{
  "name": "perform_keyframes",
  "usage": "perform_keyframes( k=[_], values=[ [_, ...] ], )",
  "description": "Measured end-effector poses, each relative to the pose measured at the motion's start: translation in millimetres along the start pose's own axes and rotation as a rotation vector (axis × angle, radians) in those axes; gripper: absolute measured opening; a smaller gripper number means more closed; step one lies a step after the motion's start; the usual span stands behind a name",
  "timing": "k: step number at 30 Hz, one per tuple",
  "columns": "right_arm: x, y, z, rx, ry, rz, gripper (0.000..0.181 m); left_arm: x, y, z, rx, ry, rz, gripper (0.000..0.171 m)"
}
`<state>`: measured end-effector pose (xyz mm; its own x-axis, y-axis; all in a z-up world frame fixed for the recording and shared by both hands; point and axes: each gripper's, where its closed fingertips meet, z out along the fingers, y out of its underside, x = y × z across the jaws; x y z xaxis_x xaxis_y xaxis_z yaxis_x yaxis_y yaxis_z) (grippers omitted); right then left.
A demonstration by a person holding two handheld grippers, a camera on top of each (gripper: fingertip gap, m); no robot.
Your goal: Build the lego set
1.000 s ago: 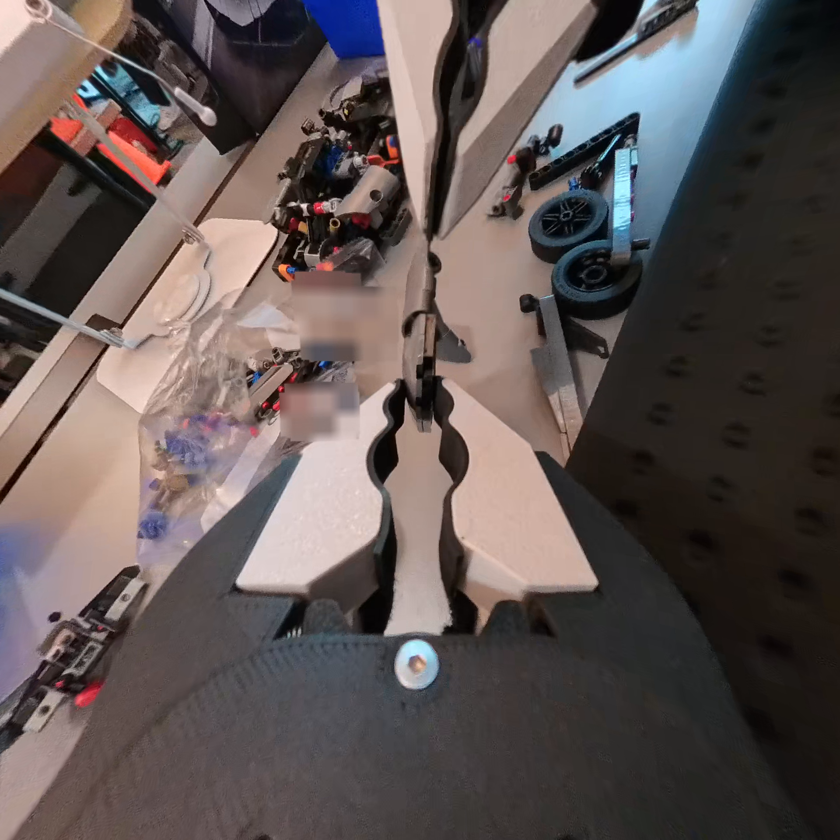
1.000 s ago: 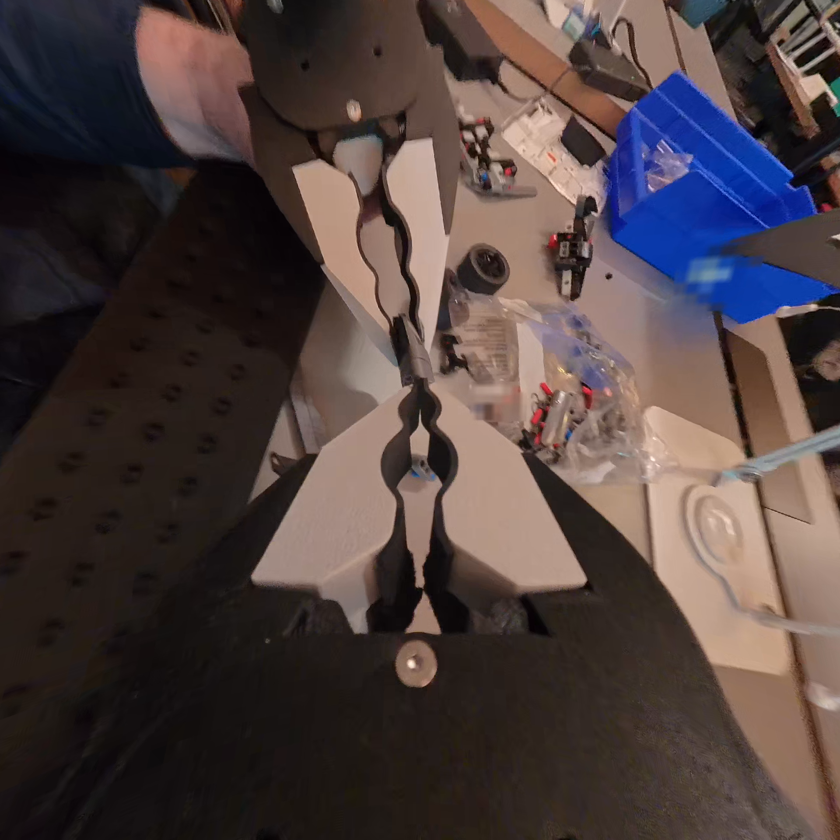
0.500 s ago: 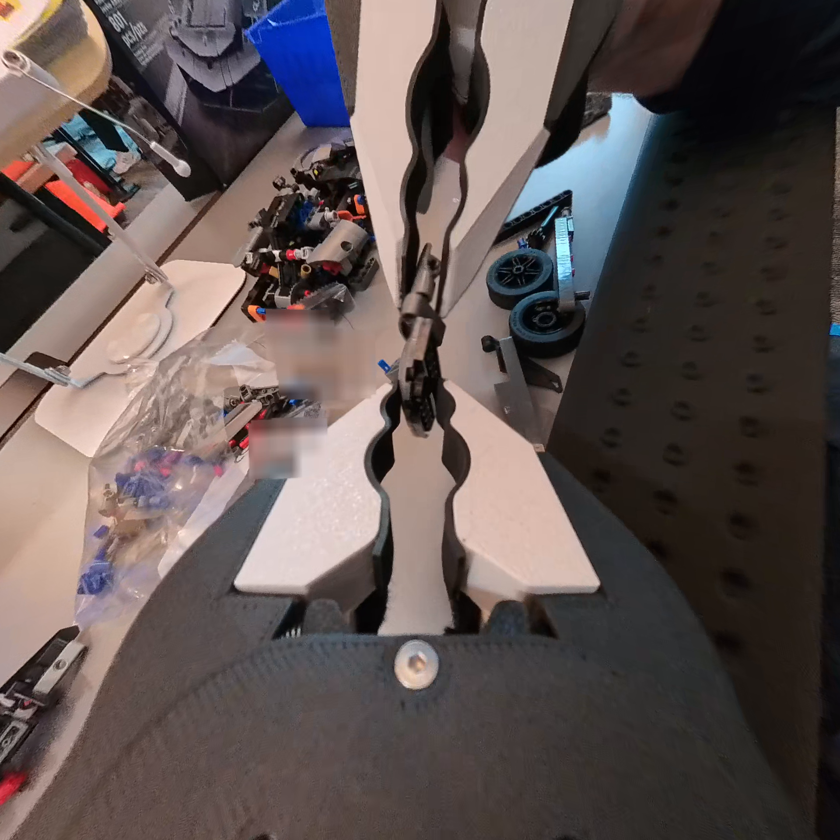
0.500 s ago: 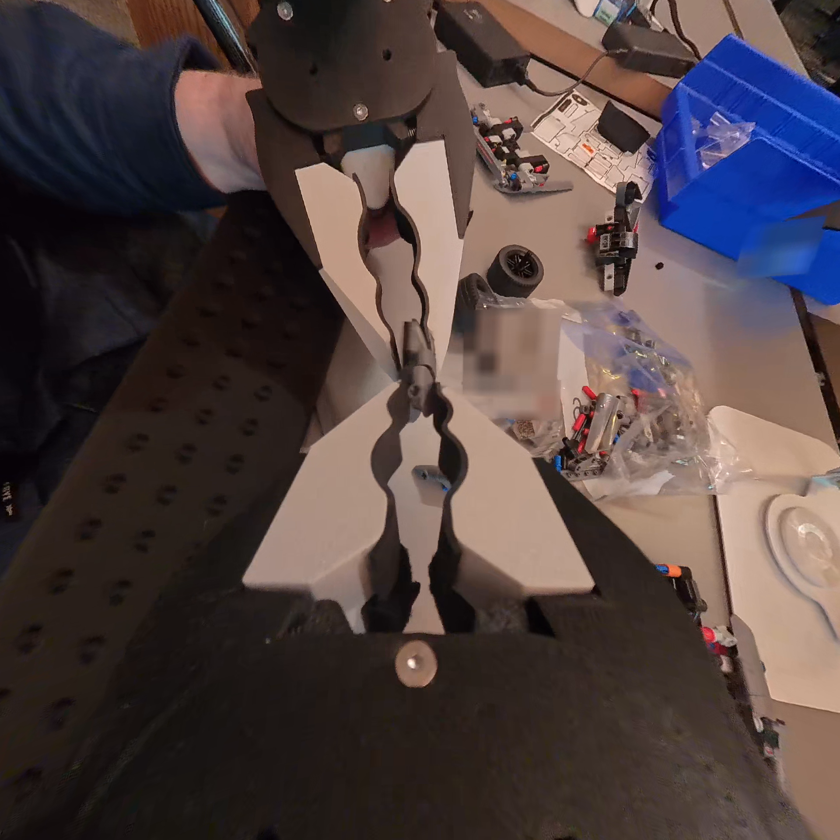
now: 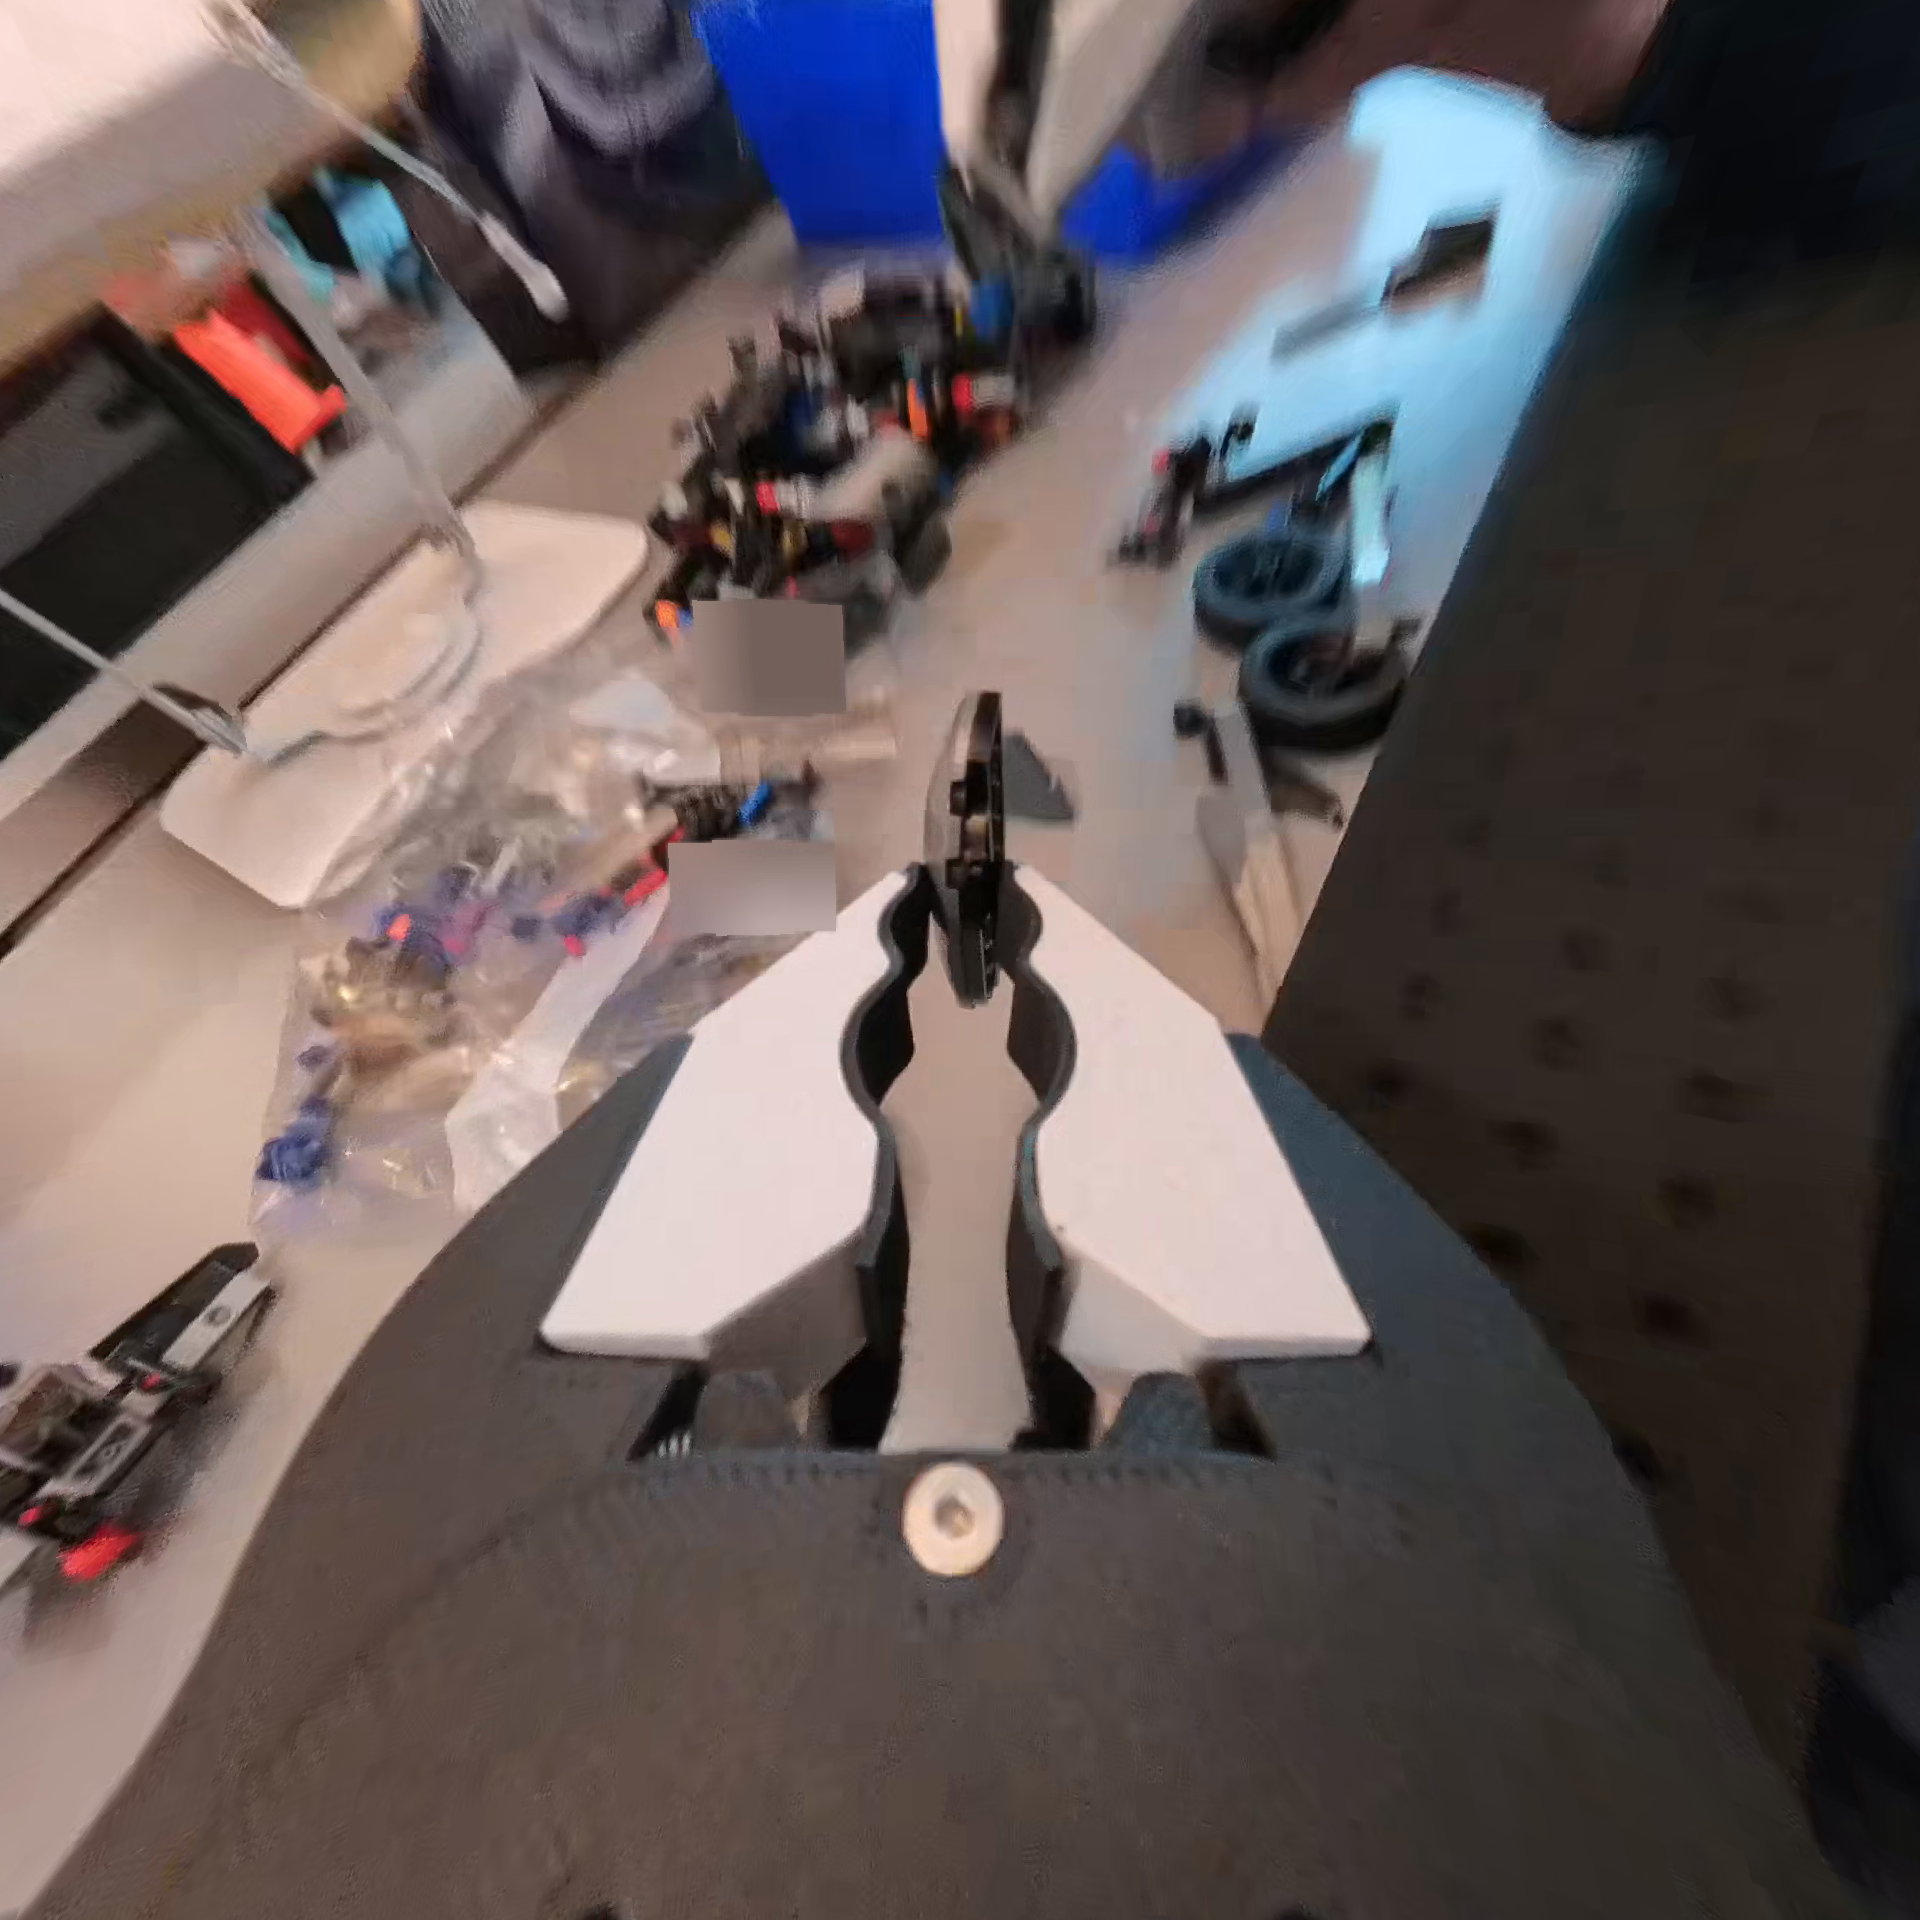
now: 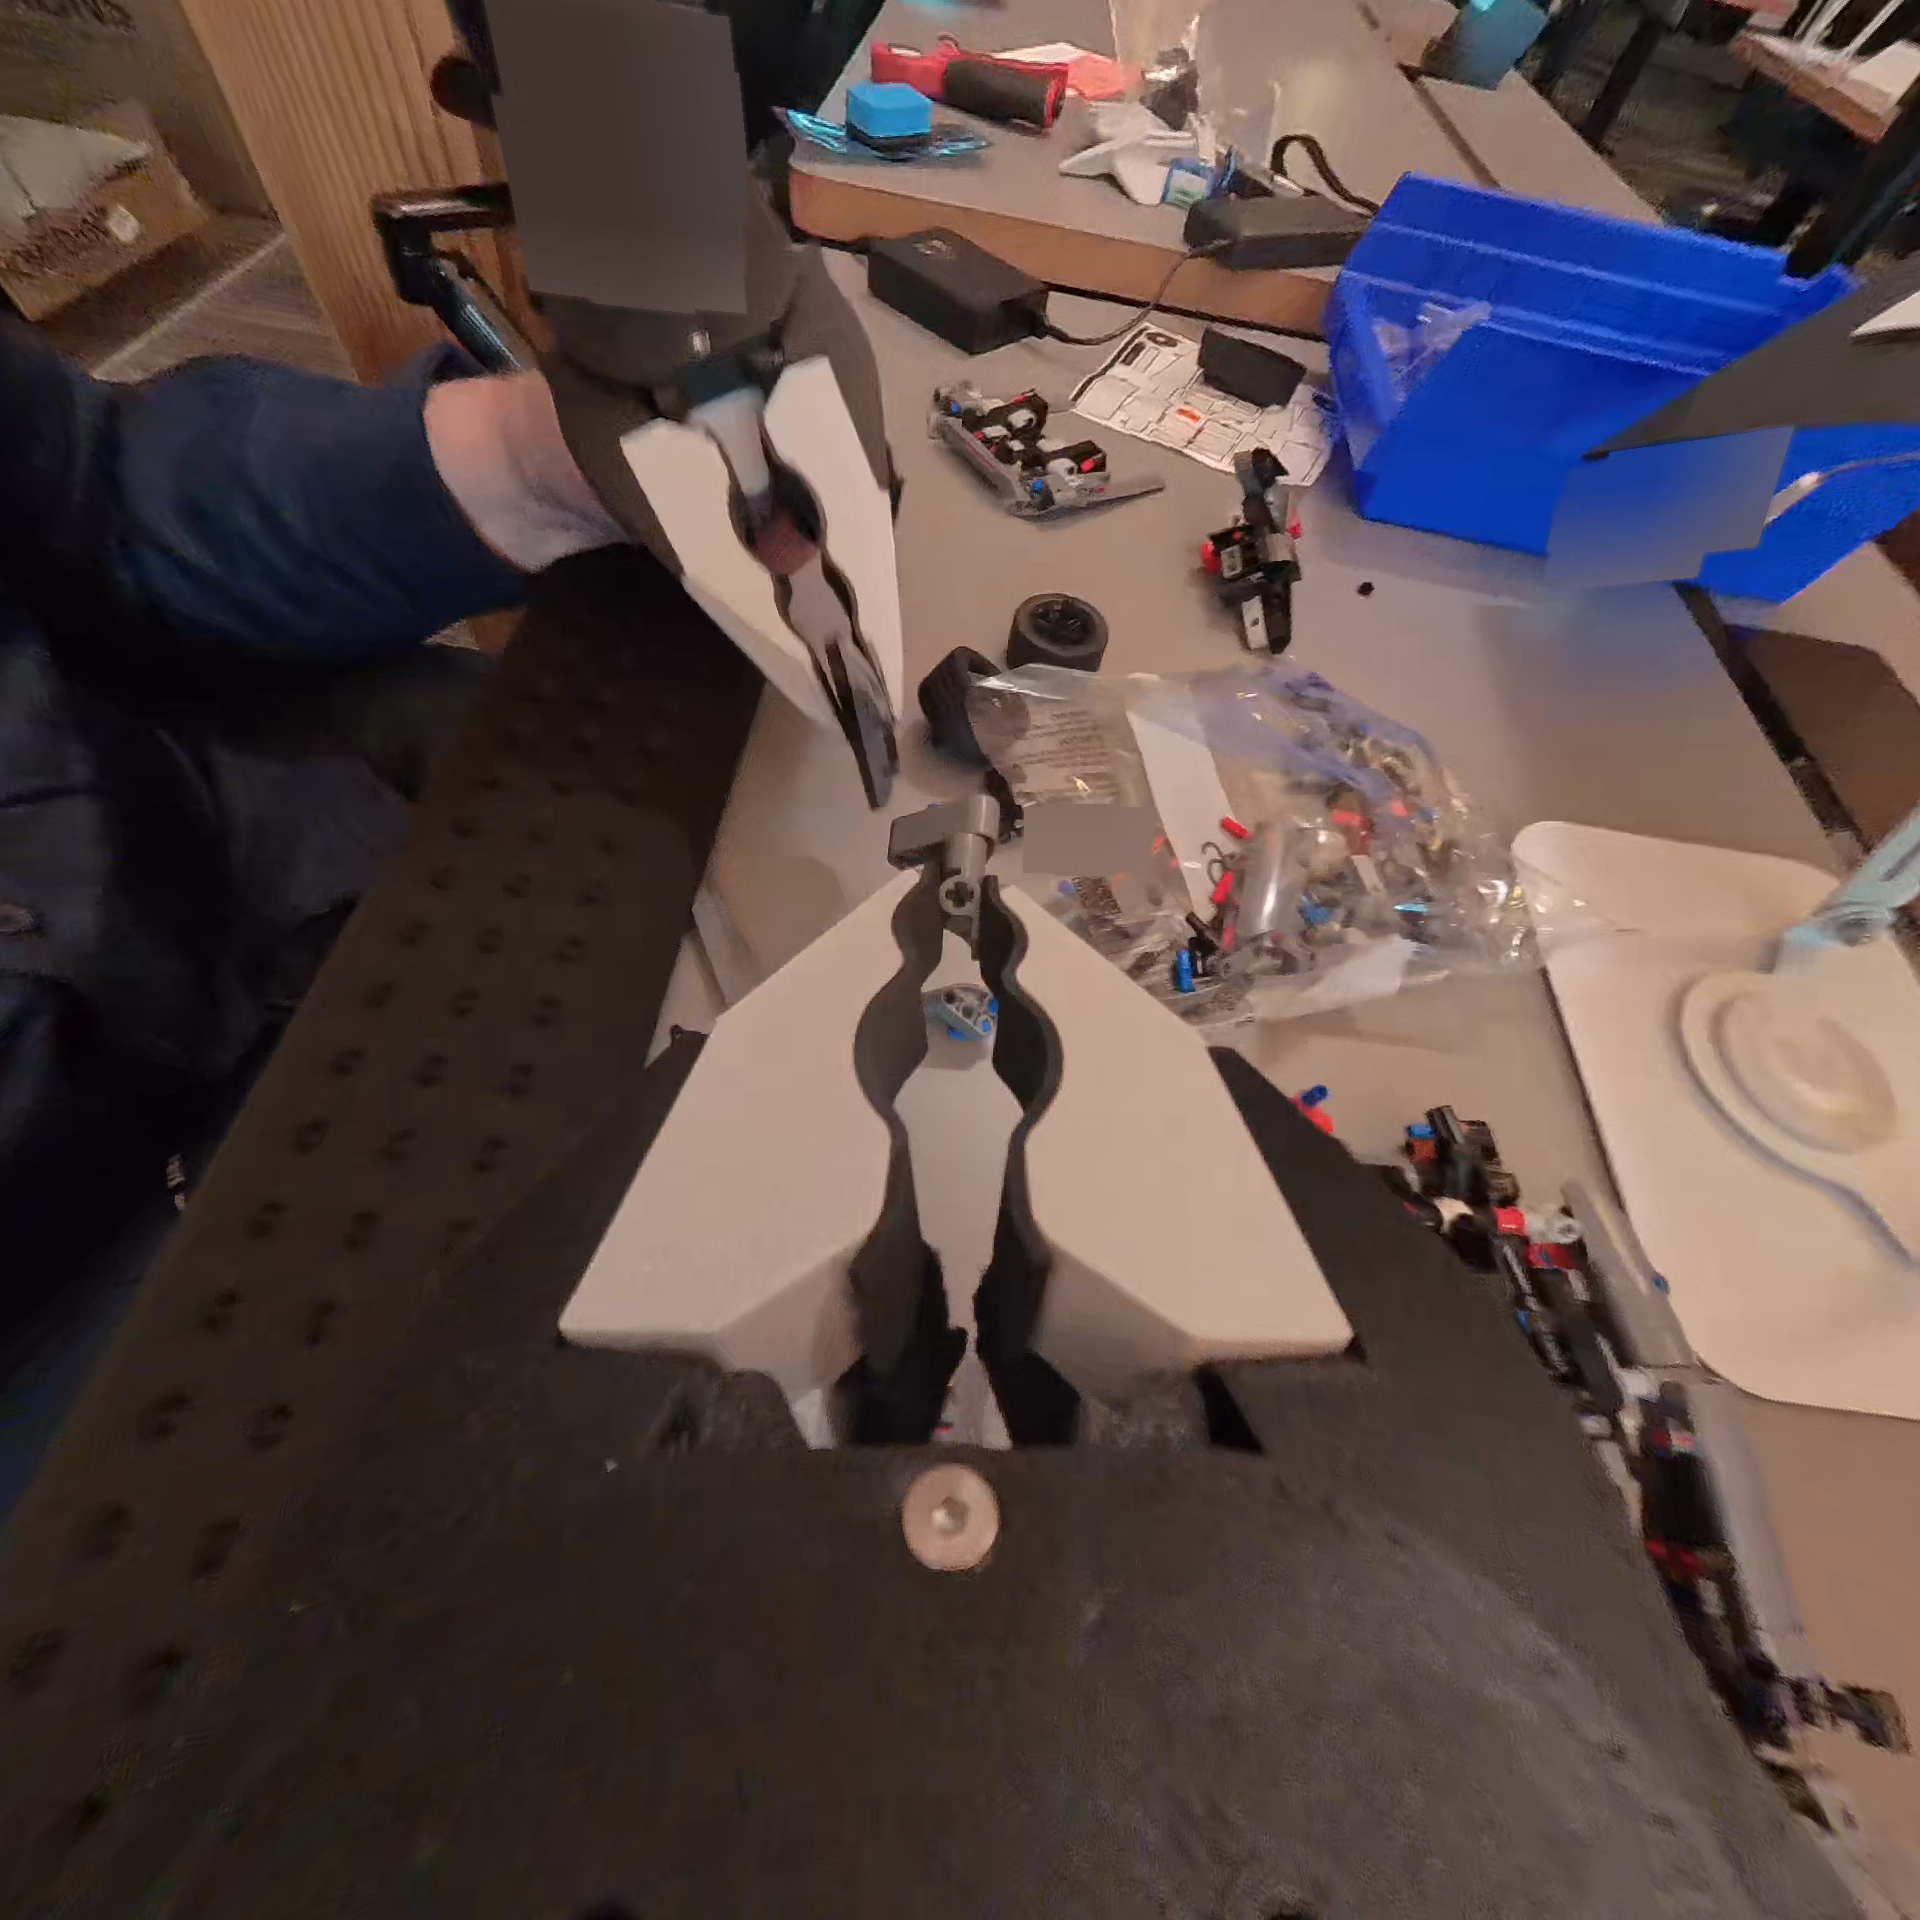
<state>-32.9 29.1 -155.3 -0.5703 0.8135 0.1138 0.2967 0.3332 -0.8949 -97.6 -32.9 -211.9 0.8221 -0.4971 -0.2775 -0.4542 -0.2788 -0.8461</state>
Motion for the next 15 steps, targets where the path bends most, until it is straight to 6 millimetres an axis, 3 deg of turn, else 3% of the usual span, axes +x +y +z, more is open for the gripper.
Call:
perform_keyframes(
  k=[2, 4, 6, 9, 11, 15],
  values=[
    [-7, 7, 8, -0.023, -0.048, 0.006, 0.005, 2, 9, 11, -0.071, -0.04, 0.071, 0.01],
    [-8, 15, 18, -0.064, -0.048, 0.003, 0.005, 4, 4, 12, -0.049, -0.041, 0.106, 0.01],
    [-11, 13, 23, -0.045, -0.077, 0.026, 0.005, 7, 20, 21, -0.144, -0.027, 0.122, 0.013],
    [-10, 13, 25, -0.032, -0.08, 0.032, 0.005, 11, 24, 27, -0.191, -0.038, 0.187, 0.041],
    [-13, 10, 25, -0.024, -0.079, 0.009, 0.005, 4, 17, 22, -0.146, -0.07, 0.152, 0.054],
    [-28, 3, 33, -0.022, -0.108, -0.049, 0.005, 10, -22, 11, 0.042, -0.044, 0.119, 0.054]
  ],
)
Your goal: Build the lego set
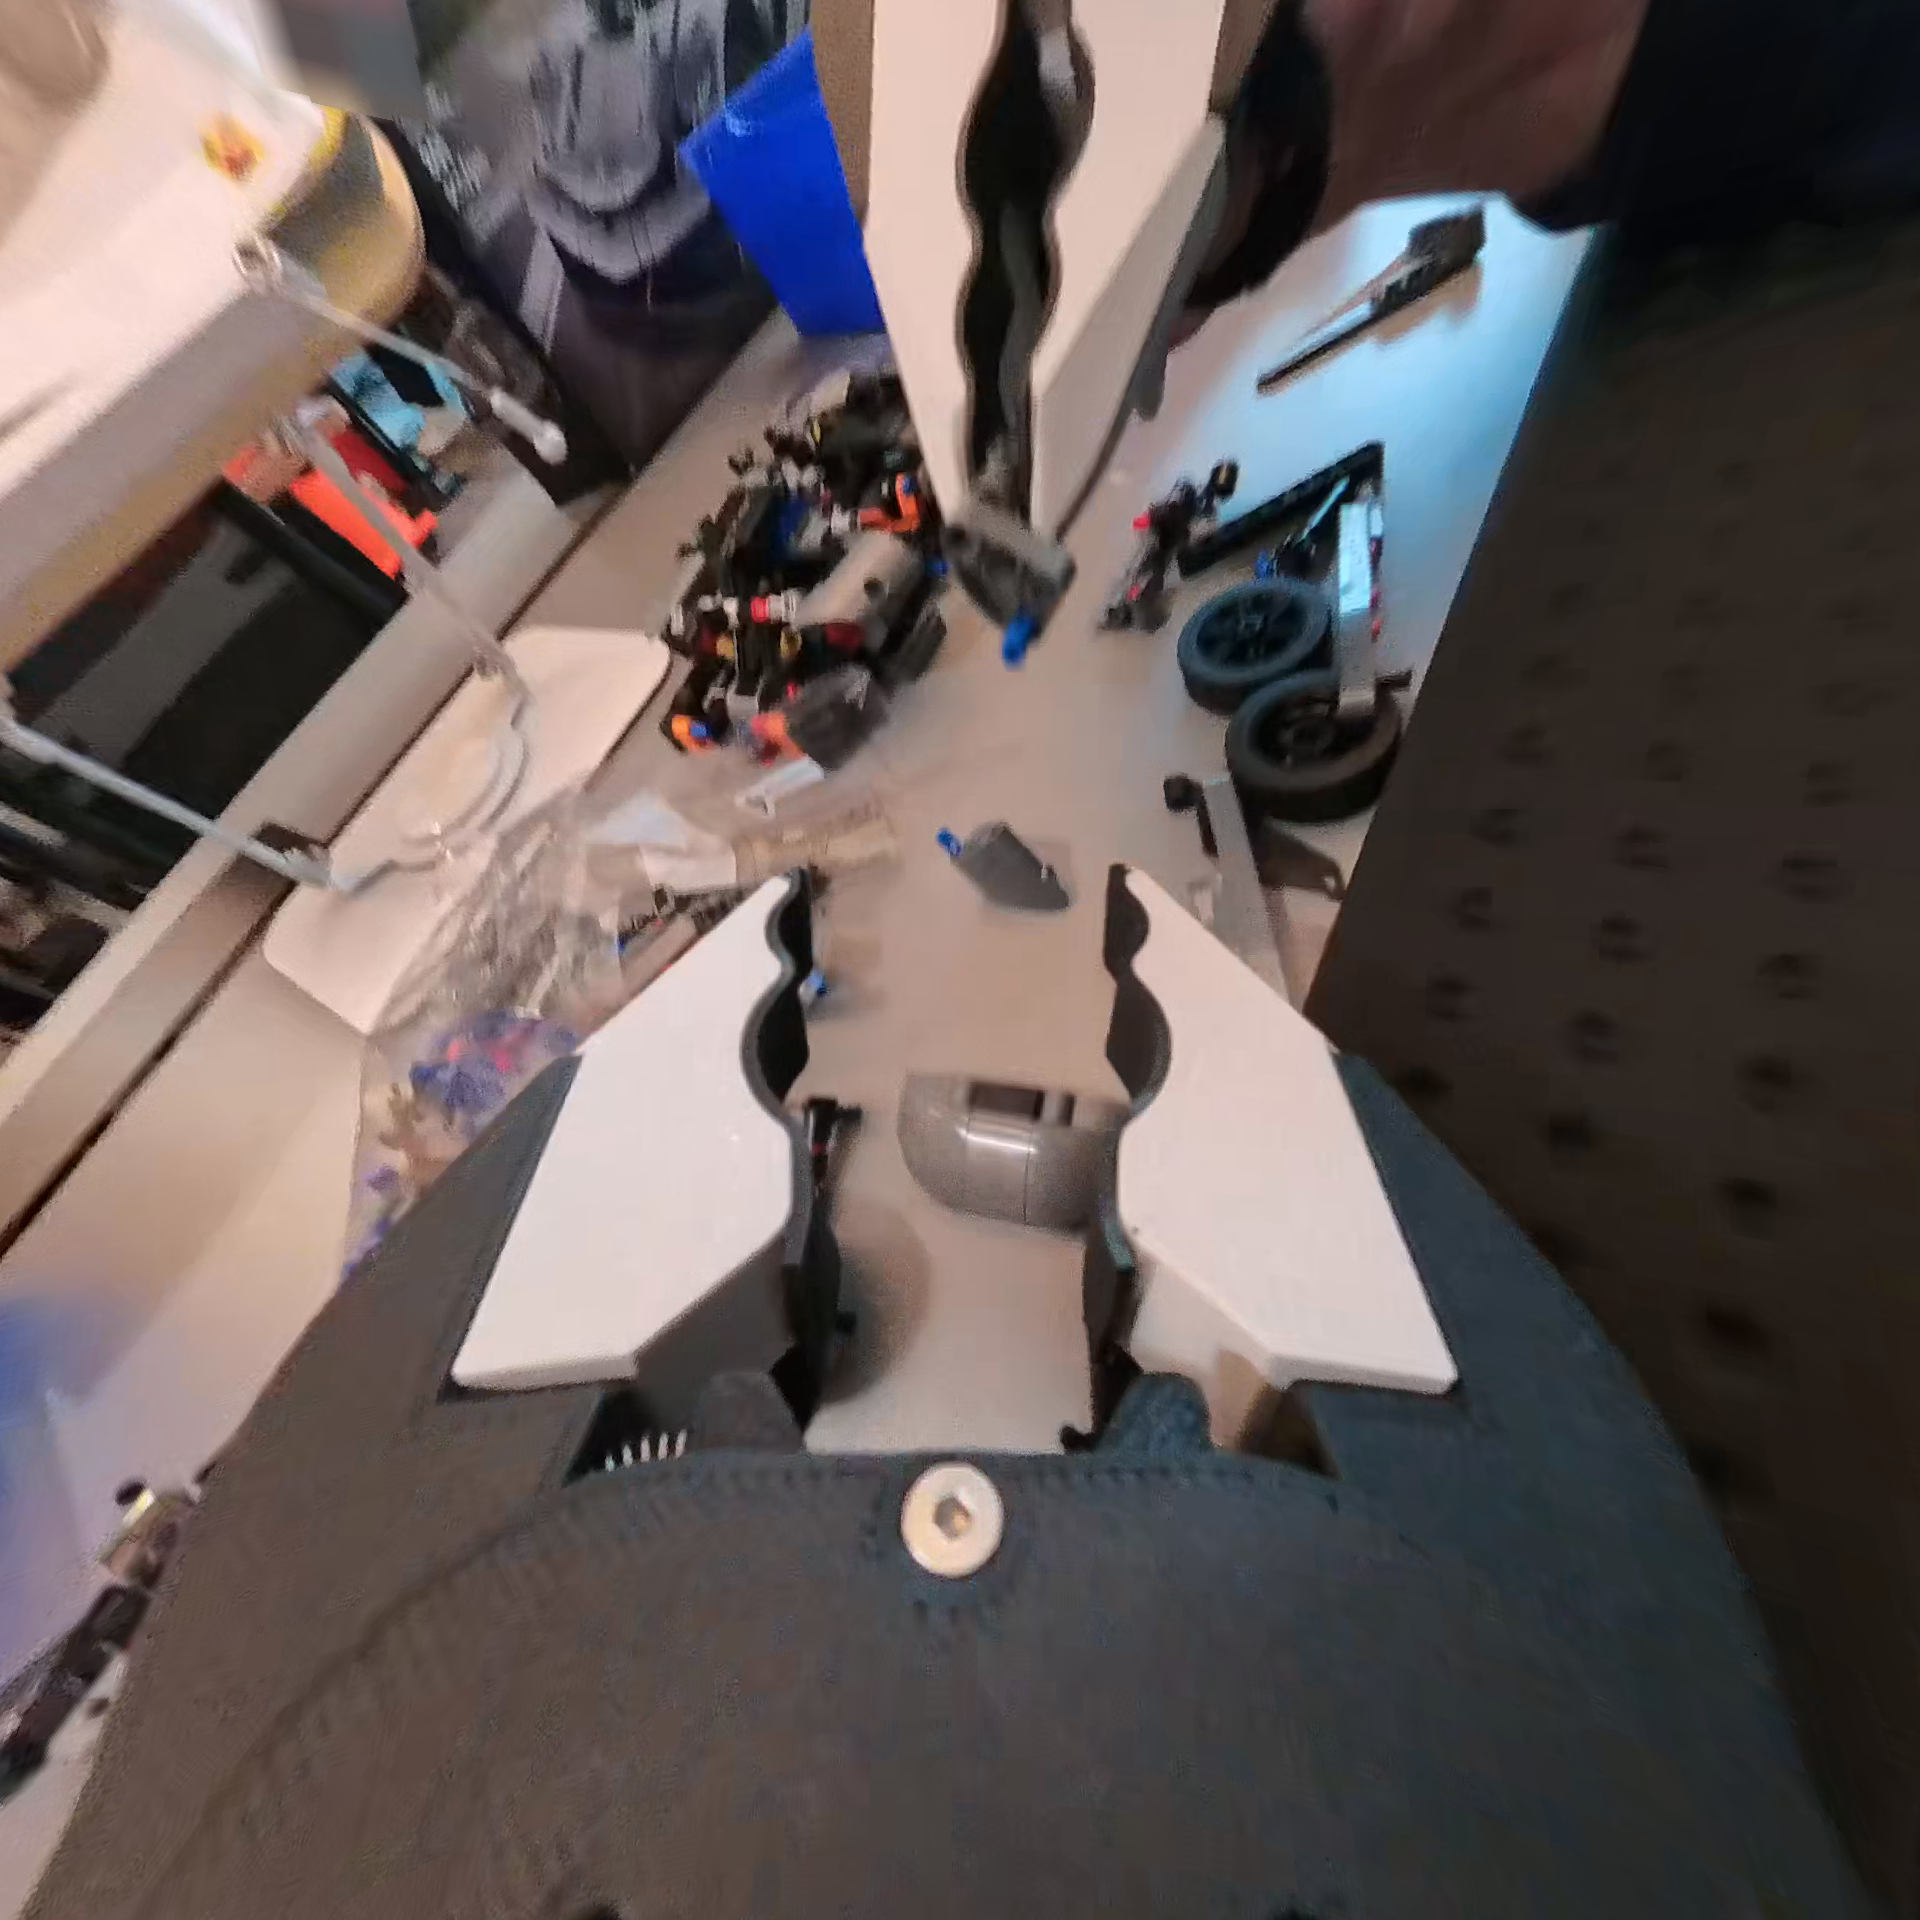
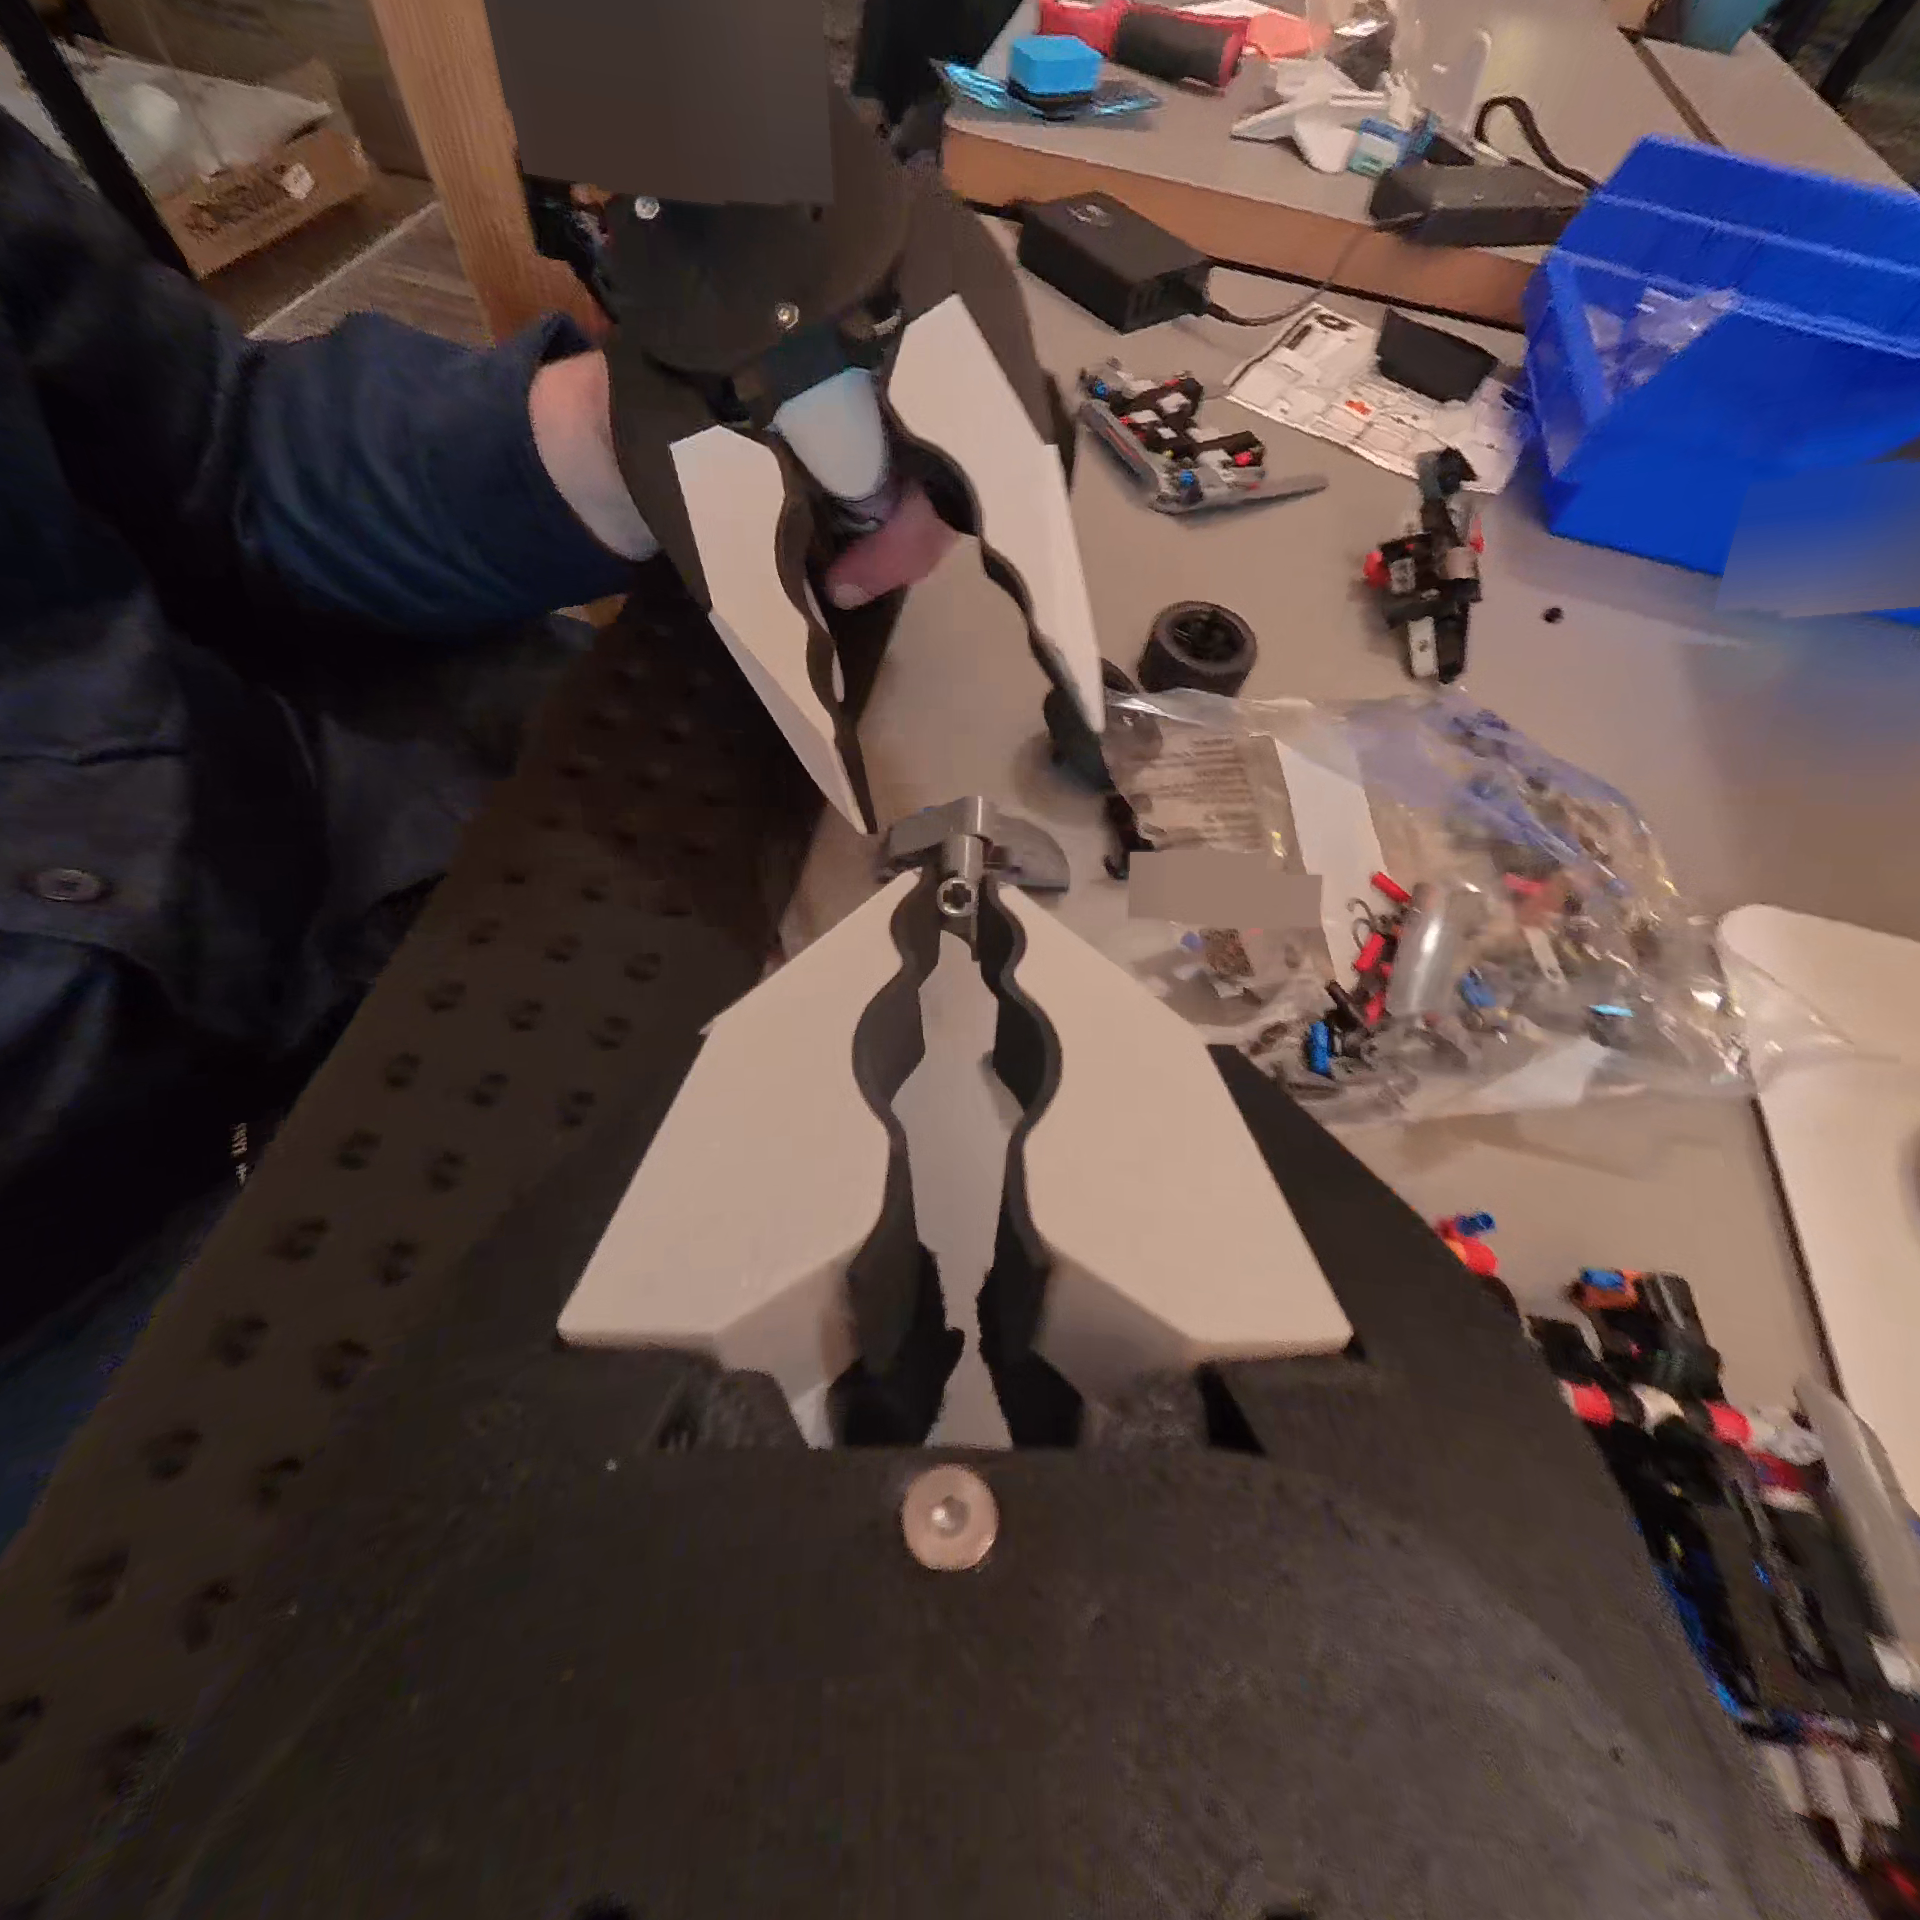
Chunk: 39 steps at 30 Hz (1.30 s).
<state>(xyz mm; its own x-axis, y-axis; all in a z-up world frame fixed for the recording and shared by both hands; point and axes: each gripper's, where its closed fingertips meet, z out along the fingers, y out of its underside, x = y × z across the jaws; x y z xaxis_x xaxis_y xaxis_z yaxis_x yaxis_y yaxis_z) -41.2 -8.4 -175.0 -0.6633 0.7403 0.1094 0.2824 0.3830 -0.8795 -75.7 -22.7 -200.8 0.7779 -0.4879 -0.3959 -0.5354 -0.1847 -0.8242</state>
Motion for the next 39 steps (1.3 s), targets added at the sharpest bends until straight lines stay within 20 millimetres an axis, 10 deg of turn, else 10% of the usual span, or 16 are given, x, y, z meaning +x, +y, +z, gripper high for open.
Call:
perform_keyframes(
  k=[15, 20, 23, 27, 39],
  values=[
    [-23, -11, 1, 0.012, -0.063, -0.086, 0.005, 30, -40, 7, 0.133, 0.083, 0.098, 0.004],
    [-24, -7, 5, -0.035, -0.041, -0.11, 0.005, 35, -36, 8, 0.138, 0.147, 0.04, 0.005],
    [-25, -2, 10, -0.07, -0.044, -0.122, 0.005, 24, -37, 12, 0.13, 0.1, -0.02, 0.05],
    [-23, 2, 11, -0.077, -0.054, -0.083, 0.005, 35, -43, 12, 0.143, 0.112, 0.074, 0.022],
    [-23, 12, 5, -0.081, -0.084, -0.067, 0.004, 38, -40, 11, 0.113, 0.105, 0.097, 0.02]
  ],
)
